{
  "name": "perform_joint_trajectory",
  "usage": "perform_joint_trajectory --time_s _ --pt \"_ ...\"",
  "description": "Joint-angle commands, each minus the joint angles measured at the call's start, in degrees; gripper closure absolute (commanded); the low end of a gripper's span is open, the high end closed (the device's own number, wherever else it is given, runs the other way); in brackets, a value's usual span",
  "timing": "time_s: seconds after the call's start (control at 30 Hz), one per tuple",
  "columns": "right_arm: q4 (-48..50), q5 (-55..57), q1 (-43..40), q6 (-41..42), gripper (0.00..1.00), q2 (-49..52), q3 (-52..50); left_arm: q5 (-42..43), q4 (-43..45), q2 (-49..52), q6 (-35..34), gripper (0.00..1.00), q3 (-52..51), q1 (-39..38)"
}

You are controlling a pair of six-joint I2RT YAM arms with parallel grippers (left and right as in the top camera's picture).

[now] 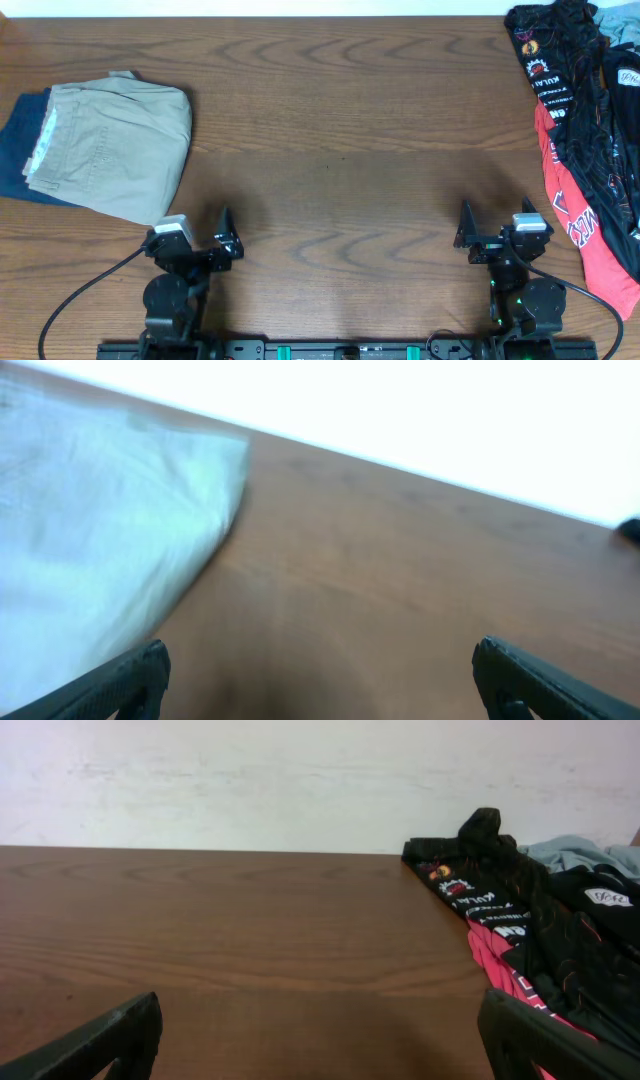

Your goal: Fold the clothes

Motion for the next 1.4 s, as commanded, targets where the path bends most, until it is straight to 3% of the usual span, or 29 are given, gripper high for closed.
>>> perform_joint_trajectory --time_s 0.0,0.17,1.37 --pt "-0.26 -0.2 -0.04 -0.83 0.01 -0.39 -0.09 0.52 5.51 -0.48 6.45 0.02 -3.72 0.28" --pt "-0.26 -0.2 -0.04 -0.83 0.01 -0.39 -0.09 2.67 7.23 -0.48 14.08 0.02 -4.98 0.28" --pt "-0.26 -0.2 -0.04 -0.83 0.01 -0.39 -0.09 1.6 7.23 -0.33 14.01 0.02 -4.98 0.28"
